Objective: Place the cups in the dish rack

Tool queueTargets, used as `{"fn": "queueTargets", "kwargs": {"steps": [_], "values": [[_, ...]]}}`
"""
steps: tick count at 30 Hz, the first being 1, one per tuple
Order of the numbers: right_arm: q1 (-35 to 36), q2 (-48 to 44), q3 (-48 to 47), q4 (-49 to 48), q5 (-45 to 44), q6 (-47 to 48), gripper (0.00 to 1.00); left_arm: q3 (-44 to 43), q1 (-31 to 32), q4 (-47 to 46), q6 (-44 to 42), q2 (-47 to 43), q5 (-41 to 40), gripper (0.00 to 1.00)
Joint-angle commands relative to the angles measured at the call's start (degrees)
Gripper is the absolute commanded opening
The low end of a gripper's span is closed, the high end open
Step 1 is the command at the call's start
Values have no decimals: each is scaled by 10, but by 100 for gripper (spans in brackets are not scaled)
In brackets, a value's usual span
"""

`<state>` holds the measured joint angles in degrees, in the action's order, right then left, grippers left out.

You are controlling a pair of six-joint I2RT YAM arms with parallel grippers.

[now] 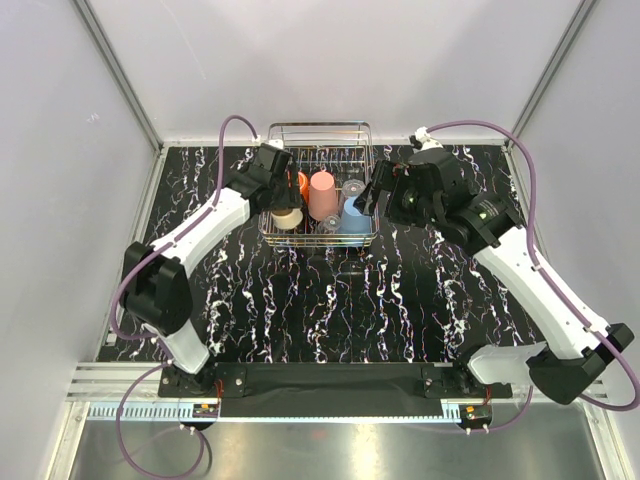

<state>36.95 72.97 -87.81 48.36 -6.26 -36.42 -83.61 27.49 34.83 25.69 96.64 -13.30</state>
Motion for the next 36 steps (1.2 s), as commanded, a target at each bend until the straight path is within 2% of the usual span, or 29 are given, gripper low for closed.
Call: {"fn": "queueTargets", "kwargs": {"steps": [1, 17, 26, 29, 31, 35, 36], "values": [[-1, 7, -1, -30, 14, 4, 100, 15, -8, -58, -8, -5, -9, 0], [-1, 39, 21, -75, 56, -15, 100, 64, -20, -118, 0, 33, -8, 0], [-1, 50, 39, -99, 81, -25, 100, 50, -28, -101, 6, 65, 6, 0], [0, 51, 44, -104, 81, -29, 100, 46, -28, -93, 9, 74, 4, 8], [0, 52, 47, -107, 86, -30, 100, 44, -27, -91, 9, 79, 5, 24], [0, 56, 45, -107, 88, -33, 100, 39, -26, -79, 13, 83, -1, 40], [0, 57, 44, -106, 89, -33, 100, 37, -24, -76, 14, 85, -4, 49]]}}
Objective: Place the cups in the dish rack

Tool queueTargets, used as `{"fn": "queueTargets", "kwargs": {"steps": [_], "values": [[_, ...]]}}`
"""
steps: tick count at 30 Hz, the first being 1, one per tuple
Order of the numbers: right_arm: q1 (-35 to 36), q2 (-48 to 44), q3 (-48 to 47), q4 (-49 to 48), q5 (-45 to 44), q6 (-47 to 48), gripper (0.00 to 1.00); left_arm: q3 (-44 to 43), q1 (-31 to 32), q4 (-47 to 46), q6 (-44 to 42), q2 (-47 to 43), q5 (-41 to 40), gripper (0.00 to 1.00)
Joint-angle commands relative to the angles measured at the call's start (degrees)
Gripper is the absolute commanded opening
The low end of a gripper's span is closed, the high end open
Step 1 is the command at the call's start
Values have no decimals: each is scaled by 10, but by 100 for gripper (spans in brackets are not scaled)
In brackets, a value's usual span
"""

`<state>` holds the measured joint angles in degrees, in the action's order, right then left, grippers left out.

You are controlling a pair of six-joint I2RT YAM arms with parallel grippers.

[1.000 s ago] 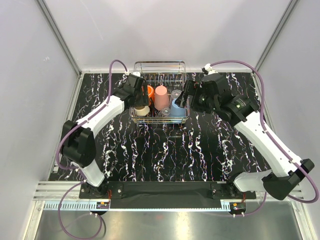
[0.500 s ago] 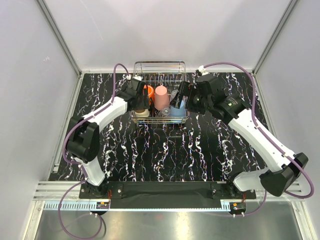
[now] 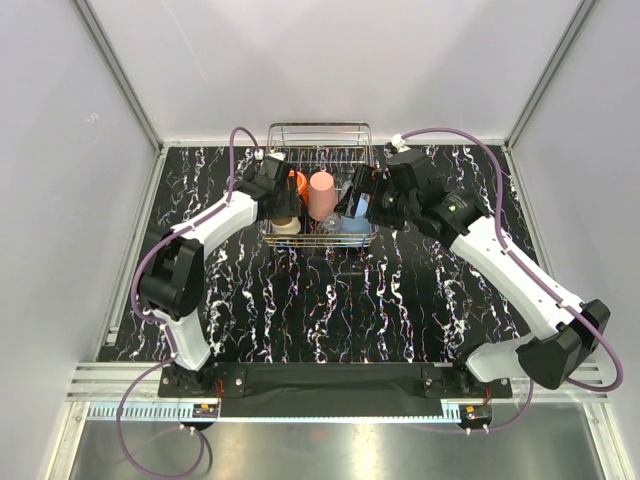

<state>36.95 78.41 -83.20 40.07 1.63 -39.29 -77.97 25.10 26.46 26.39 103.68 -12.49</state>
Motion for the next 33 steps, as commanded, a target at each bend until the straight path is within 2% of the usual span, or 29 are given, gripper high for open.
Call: {"fn": "queueTargets", "kwargs": {"steps": [1, 7, 16, 24, 27, 30, 33], "values": [[-1, 4, -4, -22, 10, -4, 100, -21, 2, 10, 8, 15, -13, 54], [0, 15, -10, -17, 13, -5, 100, -24, 13, 20, 10, 14, -21, 76], [0, 19, -23, -1, 7, -5, 100, -19, 20, 27, 18, -3, -13, 80], [0, 53, -58, 31, 5, 11, 100, -15, 20, 50, 32, -73, 2, 91], [3, 80, -92, 41, 7, 22, 94, -14, 16, 61, 34, -106, 4, 96], [13, 115, -125, 51, 4, 25, 90, -9, 6, 63, 32, -142, 12, 97], [25, 161, -171, 64, -5, 30, 79, 2, -9, 58, 29, -182, 17, 97]]}}
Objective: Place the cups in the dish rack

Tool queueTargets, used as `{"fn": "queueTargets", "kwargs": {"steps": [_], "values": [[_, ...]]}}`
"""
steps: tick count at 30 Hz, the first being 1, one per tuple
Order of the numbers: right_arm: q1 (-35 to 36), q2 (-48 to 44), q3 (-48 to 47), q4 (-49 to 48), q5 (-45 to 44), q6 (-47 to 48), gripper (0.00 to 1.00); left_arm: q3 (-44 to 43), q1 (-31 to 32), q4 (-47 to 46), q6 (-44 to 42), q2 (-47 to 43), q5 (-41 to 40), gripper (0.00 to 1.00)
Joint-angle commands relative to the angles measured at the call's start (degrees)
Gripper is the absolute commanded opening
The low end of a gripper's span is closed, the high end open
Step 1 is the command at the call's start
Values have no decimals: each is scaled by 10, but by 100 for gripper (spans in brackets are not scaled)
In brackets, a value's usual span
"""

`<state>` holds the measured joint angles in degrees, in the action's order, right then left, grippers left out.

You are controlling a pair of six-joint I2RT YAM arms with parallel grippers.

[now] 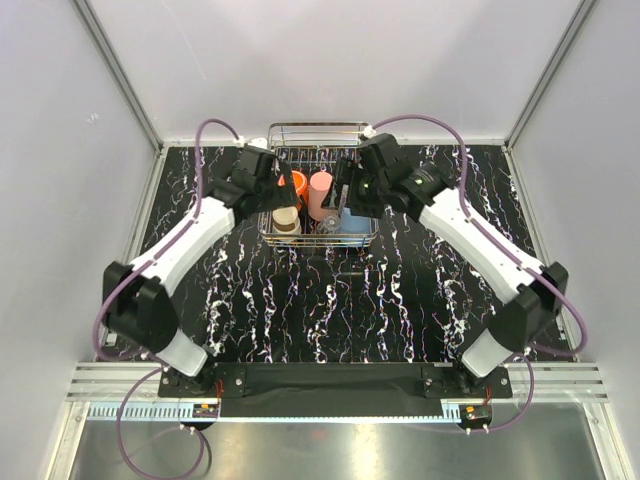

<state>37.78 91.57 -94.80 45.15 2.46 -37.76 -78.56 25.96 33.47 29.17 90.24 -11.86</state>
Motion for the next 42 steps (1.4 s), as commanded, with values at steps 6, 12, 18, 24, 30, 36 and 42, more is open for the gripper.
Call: {"fn": "queueTargets", "kwargs": {"steps": [6, 12, 18, 24, 30, 36, 42], "values": [[35, 134, -129, 28, -50, 19, 52, 35, -42, -38, -8, -116, 42, 97], [36, 213, -186, 63, -103, 23, 33, 43, -59, -45, 6, -125, 82, 96], [36, 281, -251, 123, -160, 27, 20, 47, -65, -48, 12, -125, 104, 95], [36, 308, -272, 138, -181, 37, 4, 54, -66, -56, 16, -131, 115, 95], [36, 324, -274, 141, -186, 38, 0, 55, -66, -56, 17, -130, 115, 94], [36, 332, -257, 124, -191, 43, 0, 57, -68, -58, 17, -128, 115, 94], [36, 330, -237, 95, -186, 56, 0, 59, -70, -60, 18, -123, 115, 94]]}}
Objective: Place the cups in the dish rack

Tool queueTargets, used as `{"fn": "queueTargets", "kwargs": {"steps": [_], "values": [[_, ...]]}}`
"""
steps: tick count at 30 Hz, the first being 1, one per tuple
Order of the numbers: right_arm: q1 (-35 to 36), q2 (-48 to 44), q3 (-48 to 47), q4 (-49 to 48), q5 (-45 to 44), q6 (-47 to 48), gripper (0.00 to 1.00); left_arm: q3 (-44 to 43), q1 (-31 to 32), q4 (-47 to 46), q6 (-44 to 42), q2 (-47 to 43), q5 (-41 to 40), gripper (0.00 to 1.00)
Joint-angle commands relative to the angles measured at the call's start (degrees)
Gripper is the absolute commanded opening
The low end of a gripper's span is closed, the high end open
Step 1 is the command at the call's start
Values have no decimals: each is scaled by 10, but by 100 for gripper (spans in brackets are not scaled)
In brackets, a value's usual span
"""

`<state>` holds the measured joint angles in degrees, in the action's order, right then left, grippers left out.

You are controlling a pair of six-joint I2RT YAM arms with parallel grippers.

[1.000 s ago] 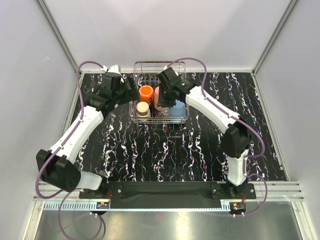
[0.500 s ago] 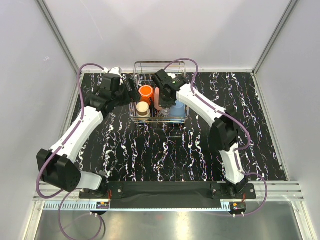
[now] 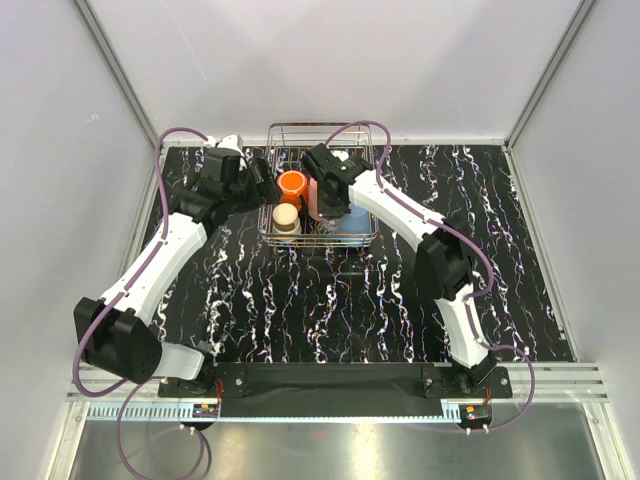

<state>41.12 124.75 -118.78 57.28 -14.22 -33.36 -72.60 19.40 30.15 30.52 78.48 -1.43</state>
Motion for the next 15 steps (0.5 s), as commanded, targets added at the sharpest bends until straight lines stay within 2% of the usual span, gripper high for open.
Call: {"fn": "queueTargets", "kwargs": {"steps": [1, 15], "values": [[3, 0, 3, -26, -20, 12, 0, -1, -4, -27, 4, -5, 11, 94], [3, 18, 2, -41, 4, 13, 0, 1, -11, -31, 5, -1, 29, 94]]}}
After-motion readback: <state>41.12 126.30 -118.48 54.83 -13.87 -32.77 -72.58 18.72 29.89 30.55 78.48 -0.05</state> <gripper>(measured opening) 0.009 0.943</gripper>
